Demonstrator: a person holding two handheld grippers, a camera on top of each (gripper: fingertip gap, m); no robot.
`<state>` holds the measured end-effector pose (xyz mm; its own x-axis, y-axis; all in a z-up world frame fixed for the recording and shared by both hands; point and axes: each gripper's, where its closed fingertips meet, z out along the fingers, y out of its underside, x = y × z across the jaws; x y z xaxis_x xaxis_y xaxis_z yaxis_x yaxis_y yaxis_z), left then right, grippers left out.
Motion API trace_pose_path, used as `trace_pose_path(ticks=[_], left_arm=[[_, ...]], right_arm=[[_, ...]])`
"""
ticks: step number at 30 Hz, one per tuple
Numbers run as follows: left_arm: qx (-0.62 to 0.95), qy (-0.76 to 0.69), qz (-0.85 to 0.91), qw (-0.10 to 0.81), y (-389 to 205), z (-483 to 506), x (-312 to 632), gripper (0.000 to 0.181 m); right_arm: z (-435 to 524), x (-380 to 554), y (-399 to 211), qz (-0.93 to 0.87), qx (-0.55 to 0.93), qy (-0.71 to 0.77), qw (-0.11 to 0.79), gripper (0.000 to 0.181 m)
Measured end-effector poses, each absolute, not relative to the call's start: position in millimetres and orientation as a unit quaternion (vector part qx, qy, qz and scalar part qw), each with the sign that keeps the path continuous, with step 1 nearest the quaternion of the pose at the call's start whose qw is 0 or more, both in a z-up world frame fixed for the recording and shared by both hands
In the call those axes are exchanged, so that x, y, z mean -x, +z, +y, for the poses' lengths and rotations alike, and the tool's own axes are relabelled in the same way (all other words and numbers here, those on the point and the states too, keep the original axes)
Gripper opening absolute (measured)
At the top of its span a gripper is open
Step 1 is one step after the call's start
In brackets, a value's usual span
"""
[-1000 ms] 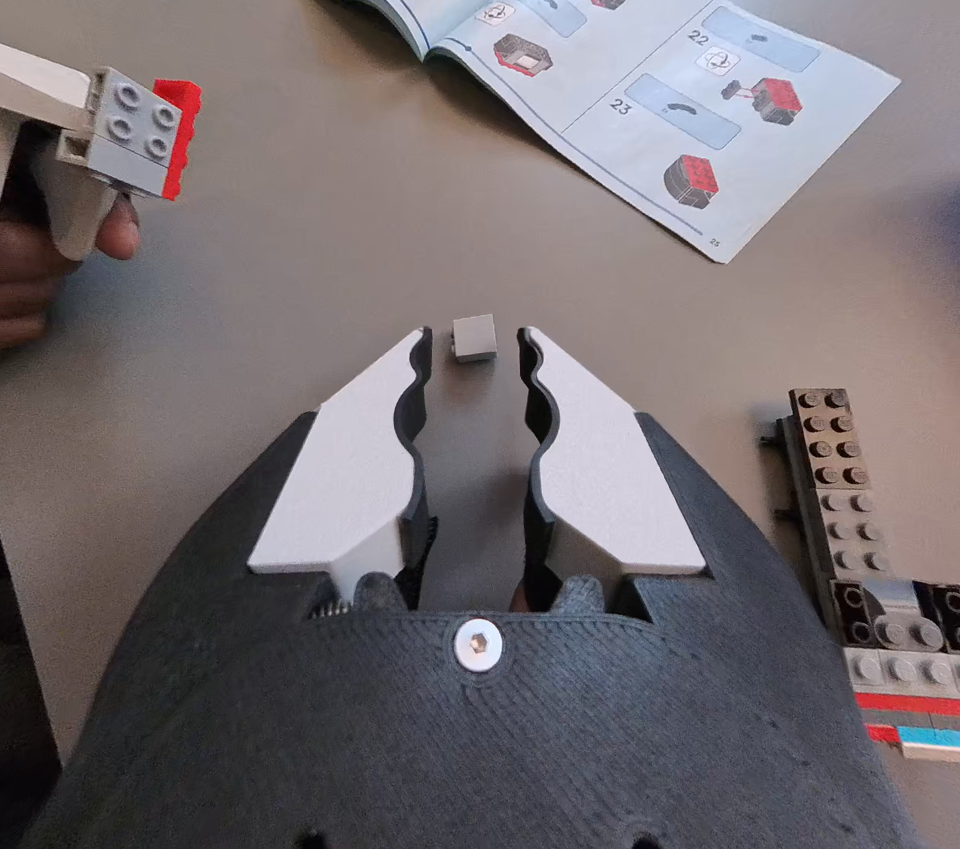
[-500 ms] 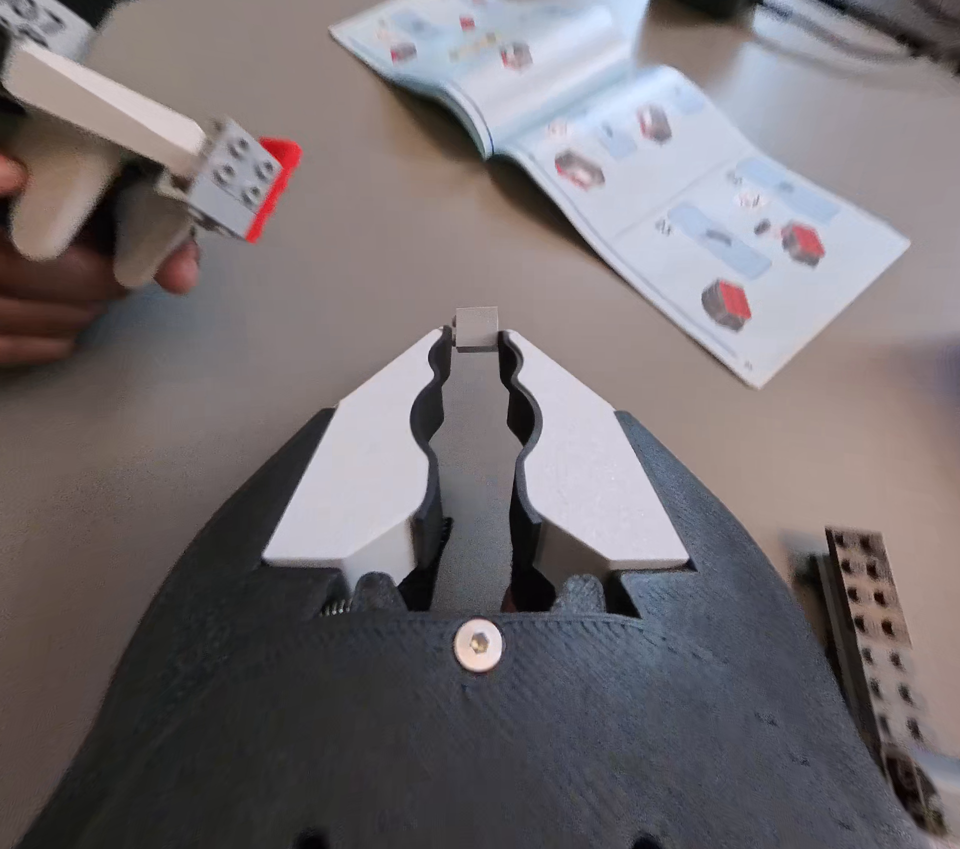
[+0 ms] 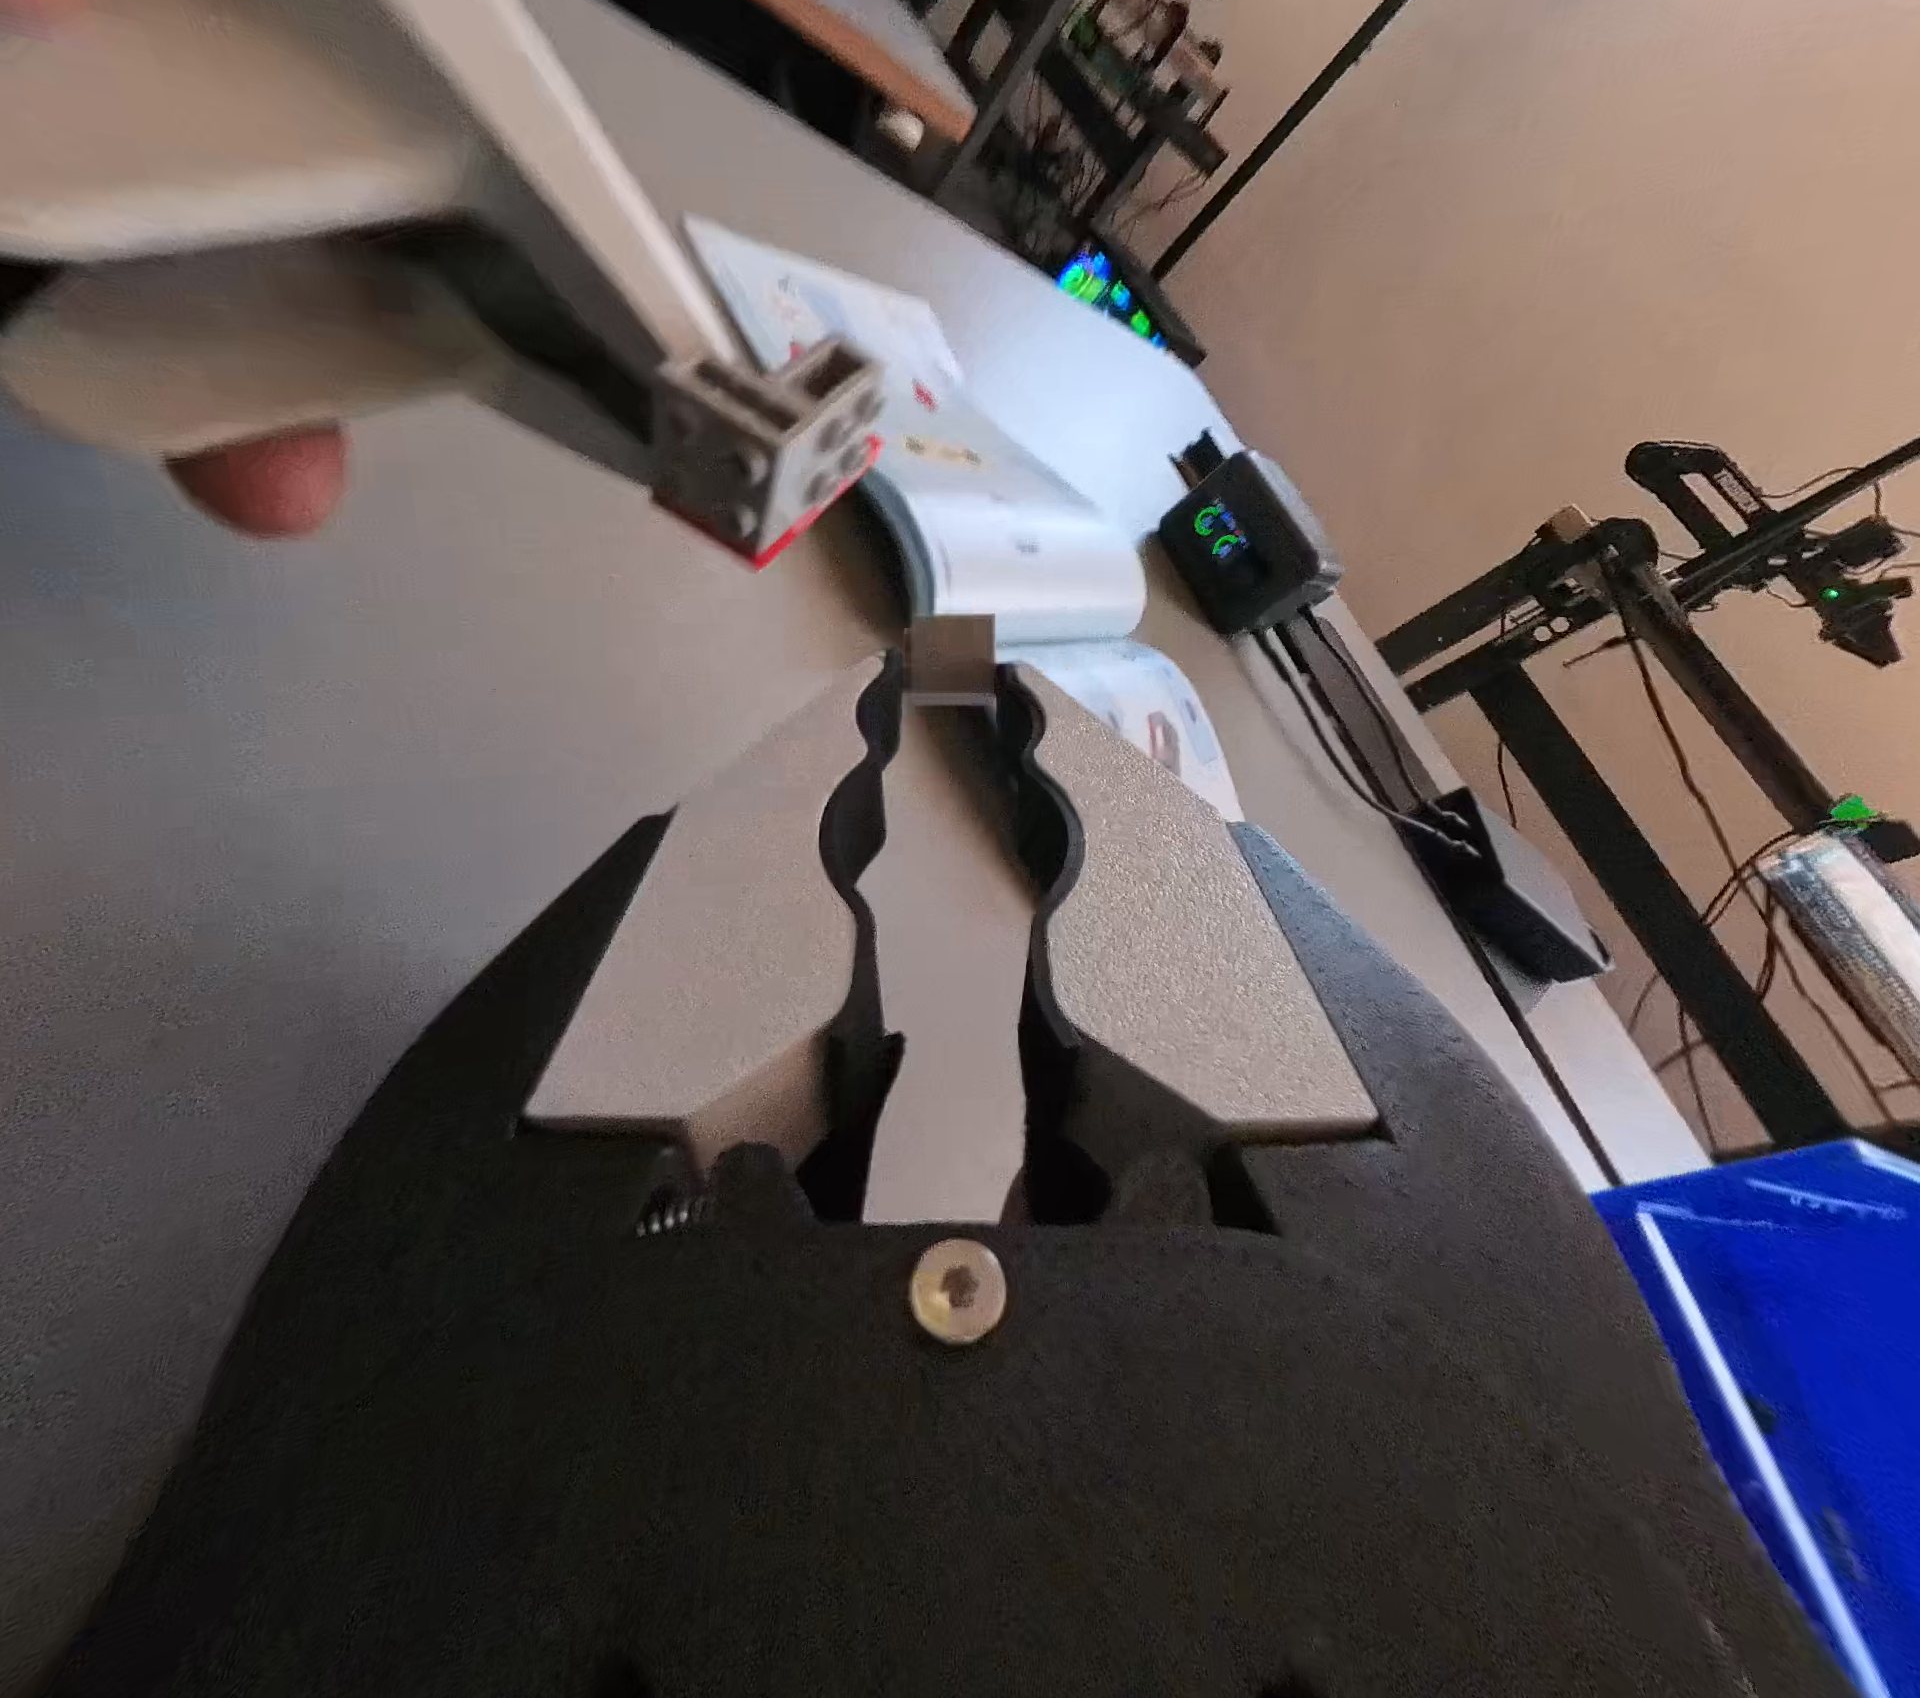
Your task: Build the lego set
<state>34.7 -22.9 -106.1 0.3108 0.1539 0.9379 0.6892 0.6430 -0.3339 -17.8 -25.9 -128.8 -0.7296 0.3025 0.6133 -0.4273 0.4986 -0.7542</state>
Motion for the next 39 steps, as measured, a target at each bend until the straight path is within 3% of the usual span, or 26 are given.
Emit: trace_pose_path(ticks=[14, 27, 33, 39], left_arm=[[0.355, -0.159, -0.572, 0.723, -103.8, -54.4, -32.7, 0.005], [0.353, -0.156, -0.571, 0.725, -101.9, -57.3, -32.8, 0.005], [0.352, -0.154, -0.574, 0.723, -104.0, -59.3, -32.3, 0.004], [0.351, -0.155, -0.576, 0.722, -105.1, -59.0, -31.8, 0.005]], right_arm=[[-30.3, 2.6, -169.7, -0.836, -0.134, 0.387, 0.365, 0.018], [-28.2, -2.6, -161.1, -0.832, -0.122, 0.426, 0.334, 0.022], [-17.2, 16.3, -140.6, -0.833, 0.002, 0.501, 0.233, 0.023], [-12.4, 33.1, -155.8, -0.867, 0.112, 0.478, 0.084, 0.029]])
